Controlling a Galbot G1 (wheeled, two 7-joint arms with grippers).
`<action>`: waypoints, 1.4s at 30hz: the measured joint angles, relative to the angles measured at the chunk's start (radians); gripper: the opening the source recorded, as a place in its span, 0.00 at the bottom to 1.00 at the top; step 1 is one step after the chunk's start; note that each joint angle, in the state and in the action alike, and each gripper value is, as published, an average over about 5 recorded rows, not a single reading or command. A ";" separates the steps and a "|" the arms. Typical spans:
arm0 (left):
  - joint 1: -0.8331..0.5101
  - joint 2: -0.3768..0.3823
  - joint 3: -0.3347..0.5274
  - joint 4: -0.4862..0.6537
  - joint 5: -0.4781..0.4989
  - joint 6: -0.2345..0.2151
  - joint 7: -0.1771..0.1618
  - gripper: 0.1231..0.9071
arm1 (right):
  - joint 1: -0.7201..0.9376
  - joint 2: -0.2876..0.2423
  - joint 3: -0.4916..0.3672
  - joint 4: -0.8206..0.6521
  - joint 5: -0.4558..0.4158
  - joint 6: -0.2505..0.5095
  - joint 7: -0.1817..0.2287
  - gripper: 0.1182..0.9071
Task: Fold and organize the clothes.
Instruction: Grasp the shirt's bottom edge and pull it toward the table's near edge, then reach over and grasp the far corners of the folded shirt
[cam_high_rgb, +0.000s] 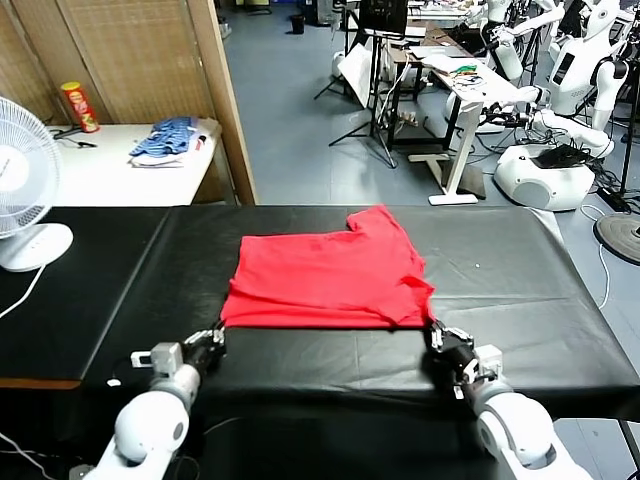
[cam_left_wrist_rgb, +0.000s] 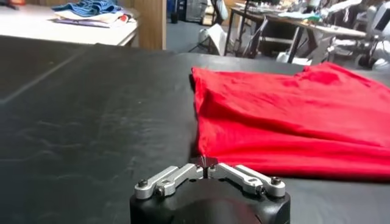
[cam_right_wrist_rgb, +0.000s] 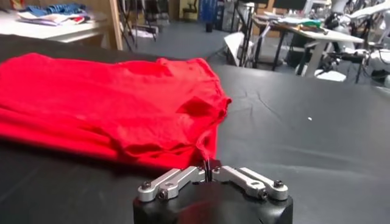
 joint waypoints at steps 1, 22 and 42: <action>0.019 0.002 -0.005 -0.014 0.002 -0.001 0.000 0.00 | -0.017 0.001 0.007 0.011 0.000 -0.002 0.001 0.02; 0.225 0.012 -0.087 -0.246 -0.109 0.065 -0.075 0.69 | -0.223 0.003 0.132 0.265 0.081 -0.117 0.006 0.86; -0.422 0.130 0.098 0.147 -0.434 0.112 -0.173 0.86 | 0.639 0.049 -0.206 -0.384 0.085 -0.028 0.043 0.86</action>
